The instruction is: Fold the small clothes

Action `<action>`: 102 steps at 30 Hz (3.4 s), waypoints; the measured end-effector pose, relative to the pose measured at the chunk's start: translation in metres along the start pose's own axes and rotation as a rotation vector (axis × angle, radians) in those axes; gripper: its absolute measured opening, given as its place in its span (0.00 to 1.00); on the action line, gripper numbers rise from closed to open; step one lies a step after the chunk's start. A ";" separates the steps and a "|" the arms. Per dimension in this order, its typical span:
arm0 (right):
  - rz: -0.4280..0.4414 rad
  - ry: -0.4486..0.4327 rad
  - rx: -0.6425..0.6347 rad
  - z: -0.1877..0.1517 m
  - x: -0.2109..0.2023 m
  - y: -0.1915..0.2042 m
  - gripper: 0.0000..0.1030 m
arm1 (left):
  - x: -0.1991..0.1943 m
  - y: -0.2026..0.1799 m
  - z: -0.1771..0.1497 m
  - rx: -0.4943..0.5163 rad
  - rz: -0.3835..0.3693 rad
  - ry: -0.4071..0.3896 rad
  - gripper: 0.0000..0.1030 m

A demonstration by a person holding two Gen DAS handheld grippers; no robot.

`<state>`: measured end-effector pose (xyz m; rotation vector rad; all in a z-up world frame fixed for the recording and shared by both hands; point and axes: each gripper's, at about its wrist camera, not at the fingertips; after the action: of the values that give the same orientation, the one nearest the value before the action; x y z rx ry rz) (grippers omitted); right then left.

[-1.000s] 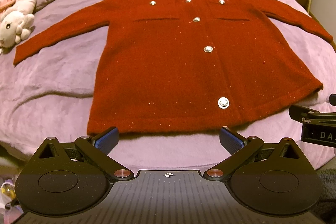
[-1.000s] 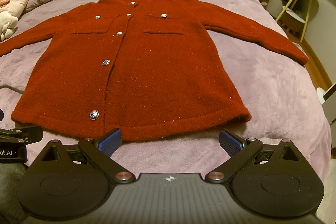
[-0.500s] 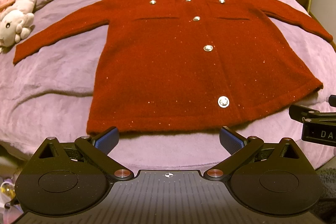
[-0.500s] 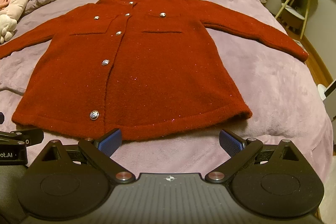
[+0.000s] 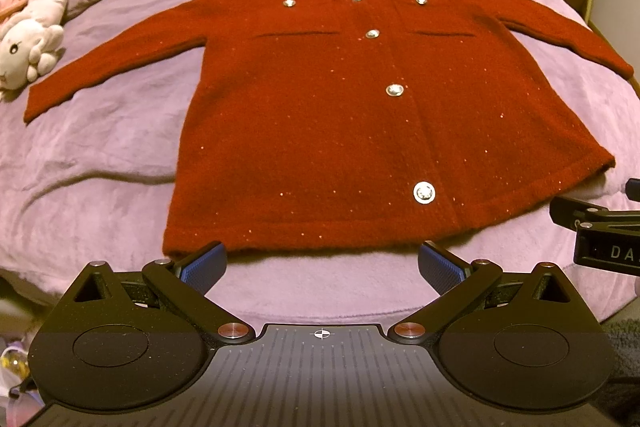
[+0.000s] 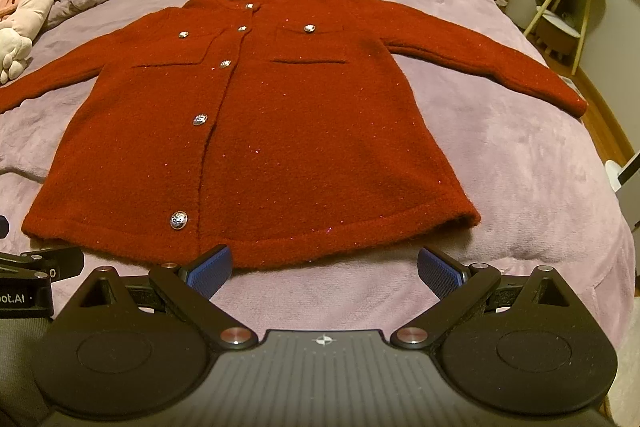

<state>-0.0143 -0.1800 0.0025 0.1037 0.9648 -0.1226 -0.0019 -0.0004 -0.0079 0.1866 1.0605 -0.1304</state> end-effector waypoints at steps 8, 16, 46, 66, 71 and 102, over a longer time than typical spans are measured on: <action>0.001 0.001 0.000 0.000 0.000 0.000 0.96 | 0.000 0.000 0.000 -0.001 0.001 0.000 1.00; 0.001 0.001 0.001 0.000 0.001 -0.001 0.96 | 0.000 0.000 0.000 0.000 0.000 0.000 1.00; 0.003 0.016 -0.001 0.001 0.006 -0.002 0.96 | 0.004 -0.002 0.000 0.002 -0.006 0.010 1.00; 0.007 0.016 -0.009 0.004 0.007 0.002 0.96 | 0.004 -0.003 0.001 0.001 -0.008 0.012 1.00; 0.006 0.013 -0.019 0.004 0.007 0.003 0.96 | 0.006 -0.003 0.002 0.001 -0.010 0.021 1.00; 0.269 -0.130 0.323 0.050 0.056 -0.098 0.96 | 0.042 -0.008 0.056 0.047 -0.024 -0.041 1.00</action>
<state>0.0427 -0.2871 -0.0186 0.5153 0.7868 -0.0353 0.0646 -0.0206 -0.0185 0.2123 1.0194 -0.1803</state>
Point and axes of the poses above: each gripper's, at about its wrist camera, not at the fingertips, and x roughly the way its jaws point, y to its left, z to its top, and after that the axes turned 6 degrees about x, right-handed
